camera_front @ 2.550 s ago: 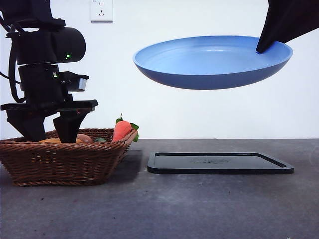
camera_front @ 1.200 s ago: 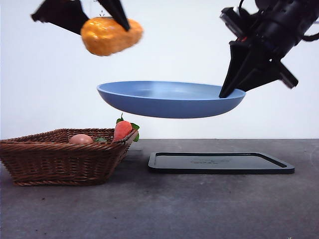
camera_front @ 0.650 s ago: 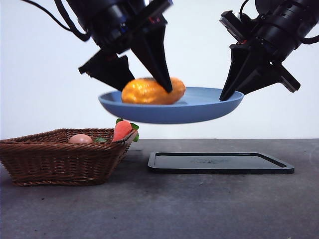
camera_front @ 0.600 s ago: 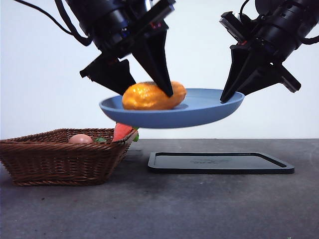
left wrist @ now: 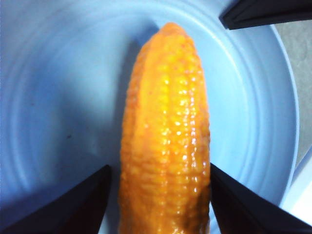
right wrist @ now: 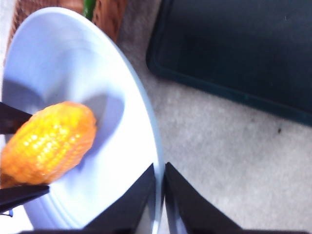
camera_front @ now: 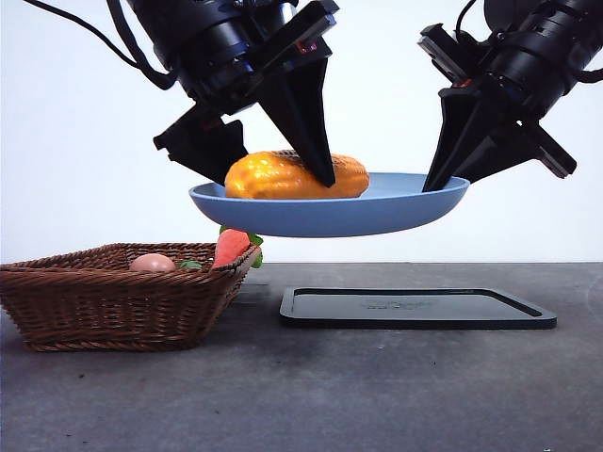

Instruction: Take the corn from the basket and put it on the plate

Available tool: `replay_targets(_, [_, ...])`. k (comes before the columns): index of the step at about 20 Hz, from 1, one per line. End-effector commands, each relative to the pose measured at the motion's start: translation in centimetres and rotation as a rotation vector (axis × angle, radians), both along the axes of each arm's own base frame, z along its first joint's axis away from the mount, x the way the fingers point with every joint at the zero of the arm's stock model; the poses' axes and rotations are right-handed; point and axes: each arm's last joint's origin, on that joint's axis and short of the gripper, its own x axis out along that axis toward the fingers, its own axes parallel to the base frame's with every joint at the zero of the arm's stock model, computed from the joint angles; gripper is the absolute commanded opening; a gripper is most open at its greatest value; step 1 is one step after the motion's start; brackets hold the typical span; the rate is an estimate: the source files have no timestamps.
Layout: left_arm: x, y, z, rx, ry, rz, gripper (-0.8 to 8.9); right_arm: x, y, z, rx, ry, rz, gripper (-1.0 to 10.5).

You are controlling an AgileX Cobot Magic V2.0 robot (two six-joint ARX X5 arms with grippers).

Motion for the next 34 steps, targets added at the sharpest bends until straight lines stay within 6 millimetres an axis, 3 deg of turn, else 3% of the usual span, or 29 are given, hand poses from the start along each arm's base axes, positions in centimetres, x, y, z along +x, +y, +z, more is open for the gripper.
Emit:
replay_targets(1, [-0.2,-0.2,2.0,-0.025,-0.041,-0.014,3.3,0.5,0.1,0.0,0.018,0.011,-0.003,0.0])
replay_targets(9, [-2.1,1.9,9.1,-0.11,-0.187,-0.042,3.29,2.0,-2.3,-0.3,0.039,0.019,-0.145,0.0])
replay_targets(16, [-5.0,4.7,12.7,-0.163,-0.252,-0.034,3.29,6.7,-6.3,-4.5,0.04,0.127,-0.326,0.0])
replay_targets(21, [-6.7,6.2,14.1,-0.19,-0.282,-0.031,3.26,11.5,-7.3,-5.6,0.045,0.13,-0.368,0.0])
replay_targets(24, [-7.3,6.7,14.6,-0.206,-0.297,-0.029,3.26,13.4,-7.2,-6.3,0.045,0.131,-0.369,0.0])
replay_targets(29, [-7.5,6.9,14.8,-0.206,-0.298,-0.029,3.26,13.7,-7.0,-7.7,0.014,0.157,-0.335,0.0])
replay_targets(34, [-7.5,6.9,14.8,-0.206,-0.298,-0.029,3.26,13.1,-6.9,-8.3,-0.133,0.152,-0.303,0.0])
